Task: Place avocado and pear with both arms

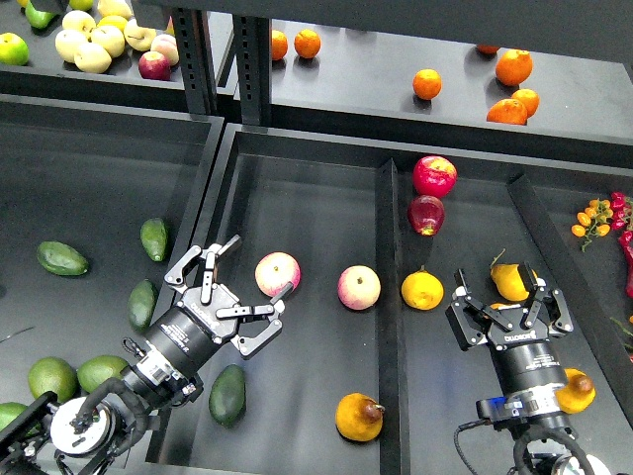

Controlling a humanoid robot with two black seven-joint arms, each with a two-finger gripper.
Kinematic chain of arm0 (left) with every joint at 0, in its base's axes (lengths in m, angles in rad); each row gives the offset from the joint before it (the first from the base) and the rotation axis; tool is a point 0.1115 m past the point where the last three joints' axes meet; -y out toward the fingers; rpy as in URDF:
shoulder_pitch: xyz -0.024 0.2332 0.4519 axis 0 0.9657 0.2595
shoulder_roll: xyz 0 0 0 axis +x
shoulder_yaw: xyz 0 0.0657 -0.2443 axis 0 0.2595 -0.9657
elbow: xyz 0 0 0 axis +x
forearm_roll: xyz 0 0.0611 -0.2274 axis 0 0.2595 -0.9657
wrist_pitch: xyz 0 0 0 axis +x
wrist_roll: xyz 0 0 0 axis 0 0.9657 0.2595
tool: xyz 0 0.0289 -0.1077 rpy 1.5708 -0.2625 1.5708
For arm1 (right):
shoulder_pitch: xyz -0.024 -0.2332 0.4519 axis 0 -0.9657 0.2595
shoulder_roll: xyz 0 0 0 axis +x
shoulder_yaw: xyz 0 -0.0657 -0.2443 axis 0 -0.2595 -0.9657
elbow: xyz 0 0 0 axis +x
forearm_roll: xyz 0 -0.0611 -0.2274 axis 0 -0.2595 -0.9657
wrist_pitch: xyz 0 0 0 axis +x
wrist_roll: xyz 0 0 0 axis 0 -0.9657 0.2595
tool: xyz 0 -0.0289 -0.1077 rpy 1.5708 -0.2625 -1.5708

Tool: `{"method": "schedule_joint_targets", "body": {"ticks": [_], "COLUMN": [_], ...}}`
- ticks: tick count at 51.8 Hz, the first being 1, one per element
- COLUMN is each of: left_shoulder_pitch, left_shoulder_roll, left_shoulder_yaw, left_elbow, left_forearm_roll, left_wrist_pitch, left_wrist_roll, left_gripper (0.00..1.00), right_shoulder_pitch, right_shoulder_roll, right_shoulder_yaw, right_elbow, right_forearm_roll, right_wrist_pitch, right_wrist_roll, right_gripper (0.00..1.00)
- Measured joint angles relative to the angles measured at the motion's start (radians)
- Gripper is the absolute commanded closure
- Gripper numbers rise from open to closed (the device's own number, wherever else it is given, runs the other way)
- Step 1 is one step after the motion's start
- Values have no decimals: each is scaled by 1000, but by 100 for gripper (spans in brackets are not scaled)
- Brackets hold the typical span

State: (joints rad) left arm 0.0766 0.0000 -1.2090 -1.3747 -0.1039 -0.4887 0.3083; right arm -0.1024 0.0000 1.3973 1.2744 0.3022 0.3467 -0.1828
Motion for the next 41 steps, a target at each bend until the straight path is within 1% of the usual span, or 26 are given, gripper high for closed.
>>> {"method": "schedule_joint_targets", "body": {"ticks": [41], "left_shoulder_pitch": [9], "left_shoulder_roll": [0], "left_shoulder_yaw": [-2], "left_elbow": [8], "left_forearm_roll": [1], "left_wrist_pitch": [0], "left_wrist_roll": [0], "left_gripper": [1], "right_shoulder_pitch": [-3], "right_shoulder_roll": [0], "right_shoulder_yaw": [-1], "right_elbow": [0], "right_forearm_roll": [0], "right_wrist_pitch": [-1], "right_wrist_roll": [-1], "right_gripper": [0]}}
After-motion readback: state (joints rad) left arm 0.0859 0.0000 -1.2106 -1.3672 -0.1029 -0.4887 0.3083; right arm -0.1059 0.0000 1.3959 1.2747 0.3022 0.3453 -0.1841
